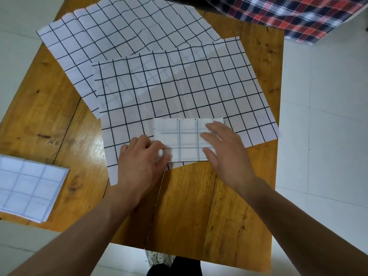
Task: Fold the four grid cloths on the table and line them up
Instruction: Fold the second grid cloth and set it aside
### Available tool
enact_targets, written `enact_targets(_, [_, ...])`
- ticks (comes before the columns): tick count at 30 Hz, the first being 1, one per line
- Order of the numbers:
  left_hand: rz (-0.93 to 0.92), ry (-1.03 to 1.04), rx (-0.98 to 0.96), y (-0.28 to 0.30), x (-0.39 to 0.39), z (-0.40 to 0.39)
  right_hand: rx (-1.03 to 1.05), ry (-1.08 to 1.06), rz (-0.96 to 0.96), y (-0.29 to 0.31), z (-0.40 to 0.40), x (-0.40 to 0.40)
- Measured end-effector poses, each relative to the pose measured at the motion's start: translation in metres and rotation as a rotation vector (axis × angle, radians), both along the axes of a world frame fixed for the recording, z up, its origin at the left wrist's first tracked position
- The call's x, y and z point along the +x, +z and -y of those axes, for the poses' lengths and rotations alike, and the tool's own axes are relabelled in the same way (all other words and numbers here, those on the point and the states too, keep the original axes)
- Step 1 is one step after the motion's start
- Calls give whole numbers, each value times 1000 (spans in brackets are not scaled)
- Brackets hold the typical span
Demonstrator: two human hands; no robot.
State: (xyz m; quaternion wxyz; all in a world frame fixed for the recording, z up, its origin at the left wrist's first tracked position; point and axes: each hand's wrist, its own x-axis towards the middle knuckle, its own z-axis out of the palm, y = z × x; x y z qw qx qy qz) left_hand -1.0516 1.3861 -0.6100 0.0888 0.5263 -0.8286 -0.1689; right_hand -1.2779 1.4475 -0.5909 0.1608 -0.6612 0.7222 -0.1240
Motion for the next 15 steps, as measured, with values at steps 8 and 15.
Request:
enact_targets(8, [39, -35, -40, -4, 5, 4, 248, 94, -45, -11, 5, -8])
enact_targets(15, [89, -62, -44, -1, 7, 1, 357, 149, -104, -17, 8, -39])
